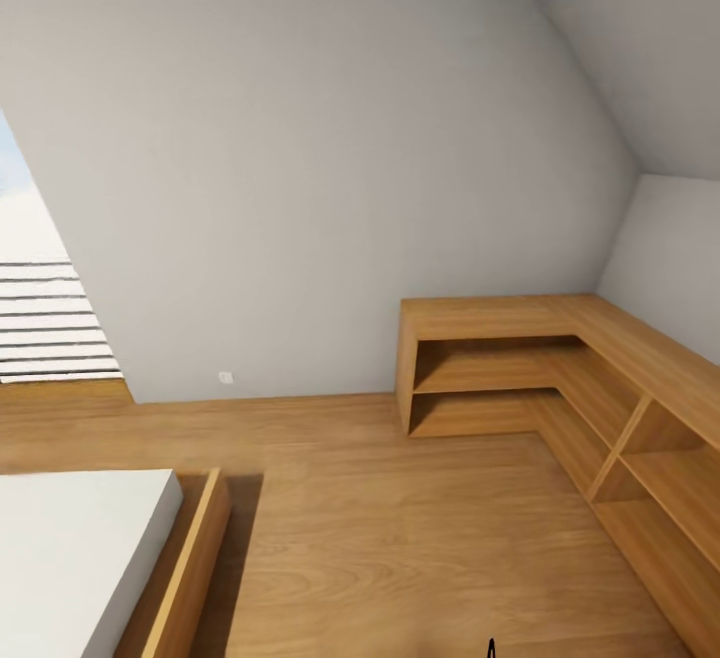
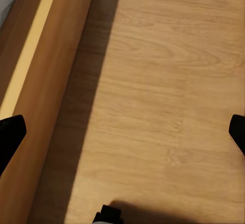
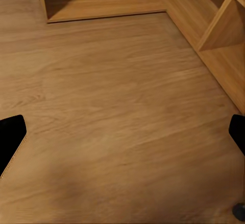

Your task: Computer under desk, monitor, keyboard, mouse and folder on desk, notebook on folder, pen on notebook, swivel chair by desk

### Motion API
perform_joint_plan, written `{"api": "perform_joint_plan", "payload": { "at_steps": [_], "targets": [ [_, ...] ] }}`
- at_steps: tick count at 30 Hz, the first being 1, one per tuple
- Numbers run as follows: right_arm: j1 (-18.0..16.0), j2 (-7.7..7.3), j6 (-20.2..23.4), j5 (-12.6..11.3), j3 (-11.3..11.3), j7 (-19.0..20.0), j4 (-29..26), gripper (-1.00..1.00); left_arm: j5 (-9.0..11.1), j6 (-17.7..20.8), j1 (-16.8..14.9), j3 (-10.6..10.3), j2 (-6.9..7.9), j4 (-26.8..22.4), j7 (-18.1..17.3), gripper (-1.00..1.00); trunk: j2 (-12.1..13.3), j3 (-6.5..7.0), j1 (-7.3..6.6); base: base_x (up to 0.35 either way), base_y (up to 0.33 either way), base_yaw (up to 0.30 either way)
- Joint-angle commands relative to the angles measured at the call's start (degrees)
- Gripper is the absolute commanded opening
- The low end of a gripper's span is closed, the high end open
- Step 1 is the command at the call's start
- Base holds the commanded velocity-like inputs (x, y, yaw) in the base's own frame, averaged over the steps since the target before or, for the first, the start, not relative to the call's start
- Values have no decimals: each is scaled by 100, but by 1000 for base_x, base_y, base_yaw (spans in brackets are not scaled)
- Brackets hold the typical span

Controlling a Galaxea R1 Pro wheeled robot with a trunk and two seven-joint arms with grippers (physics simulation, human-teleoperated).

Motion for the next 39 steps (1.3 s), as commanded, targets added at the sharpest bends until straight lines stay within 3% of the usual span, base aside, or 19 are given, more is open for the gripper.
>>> {"api": "perform_joint_plan", "payload": {
  "at_steps": [1, 22, 30, 32, 39],
  "targets": [
    [-4, 1, -1, -5, 49, -50, 0, 100, 27, -17, -4, -50, 0, 2, 36, 100, -5, -7, 4, 334, 51, -21],
    [-4, -5, -1, 16, 56, -31, 7, 100, 28, -17, -4, -50, 0, 4, 36, 100, -5, 35, 4, 332, 137, -207],
    [-4, -15, -1, 13, 44, 639, 41, 100, 28, -17, -4, -50, 0, 3, 36, 100, -5, 53, 4, 322, 189, -251],
    [-4, -17, -5, 13, 41, 1034, 137, 100, 28, -17, -4, -50, 0, 4, 36, 100, -5, 56, 4, 321, 180, -256],
    [-4, -18, -9, 14, 40, 1135, 162, 100, 28, -17, -4, -50, 0, 4, 36, 100, -5, 58, 4, 321, 152, -264]
  ]
}}
